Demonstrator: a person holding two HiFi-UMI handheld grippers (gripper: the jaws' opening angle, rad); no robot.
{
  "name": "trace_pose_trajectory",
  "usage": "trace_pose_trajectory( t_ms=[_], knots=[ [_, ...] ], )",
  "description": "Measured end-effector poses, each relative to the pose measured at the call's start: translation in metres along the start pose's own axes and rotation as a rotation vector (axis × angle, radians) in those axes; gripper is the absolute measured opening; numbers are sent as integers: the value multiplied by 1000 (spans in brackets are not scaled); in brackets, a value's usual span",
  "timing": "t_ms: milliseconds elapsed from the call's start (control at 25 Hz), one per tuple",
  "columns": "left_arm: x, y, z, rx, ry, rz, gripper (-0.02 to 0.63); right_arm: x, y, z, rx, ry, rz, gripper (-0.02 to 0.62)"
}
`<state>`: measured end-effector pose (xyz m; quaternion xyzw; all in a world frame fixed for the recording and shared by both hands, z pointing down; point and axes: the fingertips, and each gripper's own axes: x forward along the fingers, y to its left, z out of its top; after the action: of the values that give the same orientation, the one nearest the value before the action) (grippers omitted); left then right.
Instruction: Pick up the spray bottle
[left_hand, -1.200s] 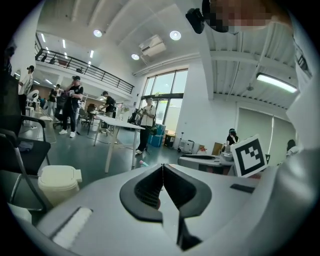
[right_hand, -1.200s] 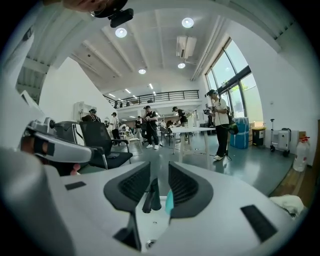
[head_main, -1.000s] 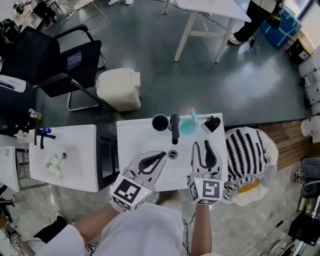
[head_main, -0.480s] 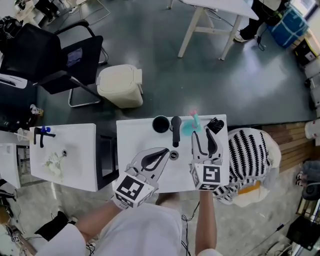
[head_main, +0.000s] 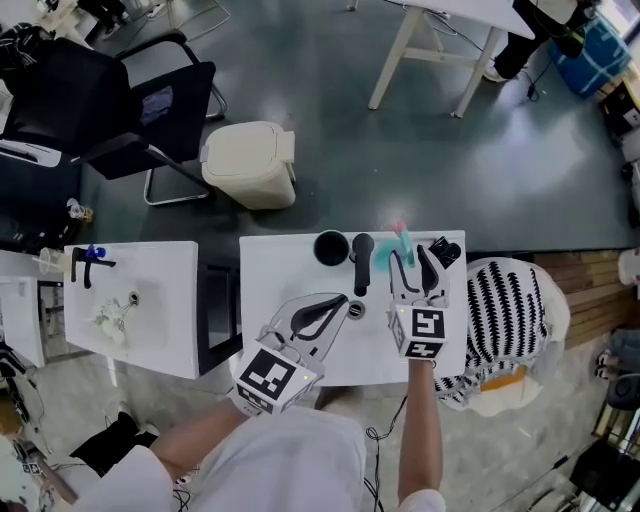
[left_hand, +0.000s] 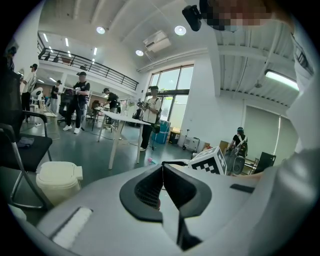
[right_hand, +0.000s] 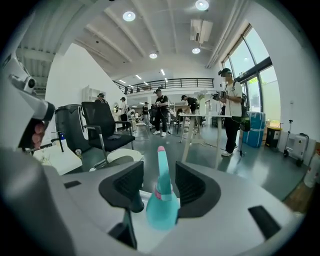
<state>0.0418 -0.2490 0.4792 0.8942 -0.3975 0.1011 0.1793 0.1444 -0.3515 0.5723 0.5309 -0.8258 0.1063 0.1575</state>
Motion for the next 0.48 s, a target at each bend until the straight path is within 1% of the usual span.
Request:
trace_pose_trajectory(
  t_ms=[120,280,480],
  knots=[
    [-2,4,-1,-4,3,7,6,5,-5,-8,37,12,-10,169],
    [-4,7,-5,-13,11,15,6,13,-7,-25,89,42,5,167],
    [-5,9,-8,-10,19,15,6,21,-7,-37,64,68,5,167]
  ],
)
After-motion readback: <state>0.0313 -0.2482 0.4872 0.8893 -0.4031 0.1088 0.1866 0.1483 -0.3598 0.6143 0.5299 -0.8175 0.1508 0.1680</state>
